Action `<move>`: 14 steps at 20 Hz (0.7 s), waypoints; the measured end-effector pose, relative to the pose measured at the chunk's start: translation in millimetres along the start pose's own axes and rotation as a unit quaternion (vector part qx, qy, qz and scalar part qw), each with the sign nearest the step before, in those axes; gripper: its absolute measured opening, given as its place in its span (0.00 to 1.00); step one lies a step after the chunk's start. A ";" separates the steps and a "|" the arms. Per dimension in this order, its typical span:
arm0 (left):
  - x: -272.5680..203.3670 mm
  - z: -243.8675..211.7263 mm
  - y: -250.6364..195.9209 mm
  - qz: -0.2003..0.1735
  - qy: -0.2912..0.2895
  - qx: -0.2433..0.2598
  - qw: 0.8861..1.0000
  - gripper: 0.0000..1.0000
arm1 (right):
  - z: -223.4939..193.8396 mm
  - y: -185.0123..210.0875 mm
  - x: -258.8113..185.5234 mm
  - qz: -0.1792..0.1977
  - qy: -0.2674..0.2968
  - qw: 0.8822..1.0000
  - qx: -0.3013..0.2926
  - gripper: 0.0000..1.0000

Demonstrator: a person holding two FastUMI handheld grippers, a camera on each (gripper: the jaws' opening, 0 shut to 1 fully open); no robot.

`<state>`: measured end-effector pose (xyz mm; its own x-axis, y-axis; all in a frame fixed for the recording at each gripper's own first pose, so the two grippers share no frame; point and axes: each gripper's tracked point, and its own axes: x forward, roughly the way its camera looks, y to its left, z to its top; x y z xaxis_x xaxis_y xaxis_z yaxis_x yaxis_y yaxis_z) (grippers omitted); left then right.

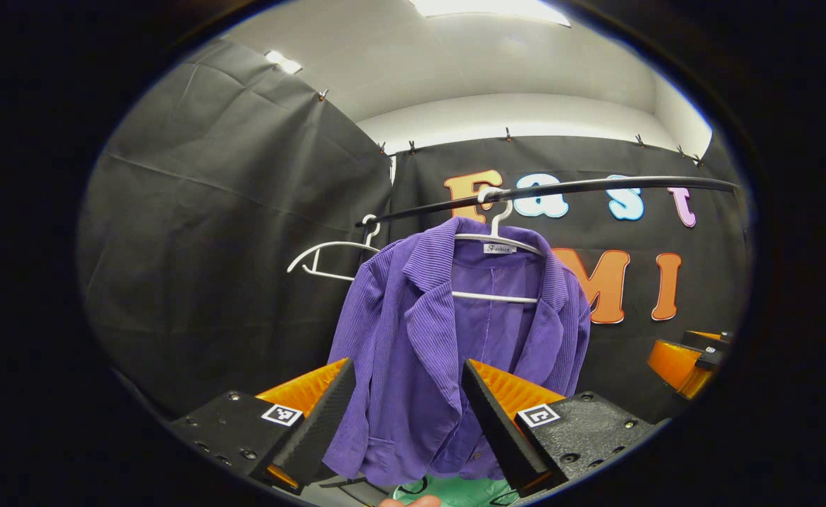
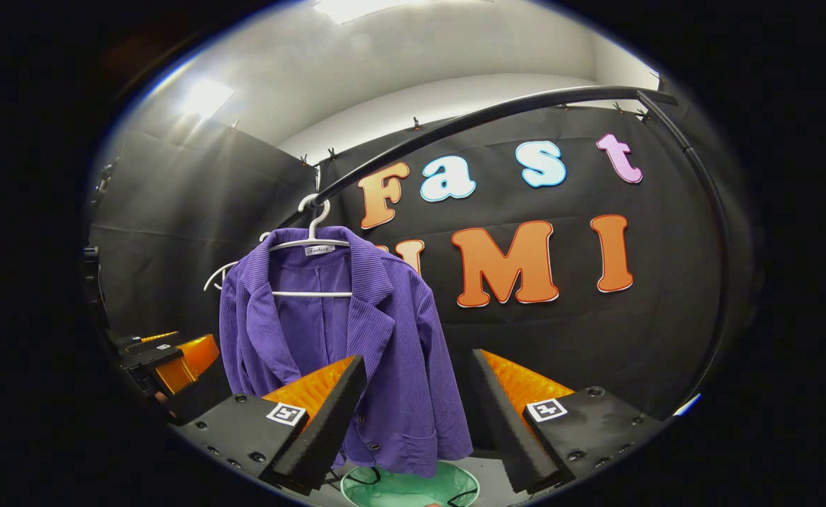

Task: Grasp the clothes on the hanger with both hands and then place them into the laundry hamper below.

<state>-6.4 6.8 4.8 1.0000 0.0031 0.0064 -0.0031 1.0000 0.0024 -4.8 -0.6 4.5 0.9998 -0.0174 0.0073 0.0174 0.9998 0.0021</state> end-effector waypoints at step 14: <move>-1.8 8.9 17.4 0.020 -0.011 -0.001 1.000 0.94 | 8.4 4.3 11.7 0.007 -0.012 1.000 -0.001 0.94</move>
<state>-8.3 24.1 13.7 0.9987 0.0421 0.0283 -0.0422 0.9991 0.0004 7.0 3.5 12.9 0.9995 -0.0032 0.0318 0.0032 1.0000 -0.0008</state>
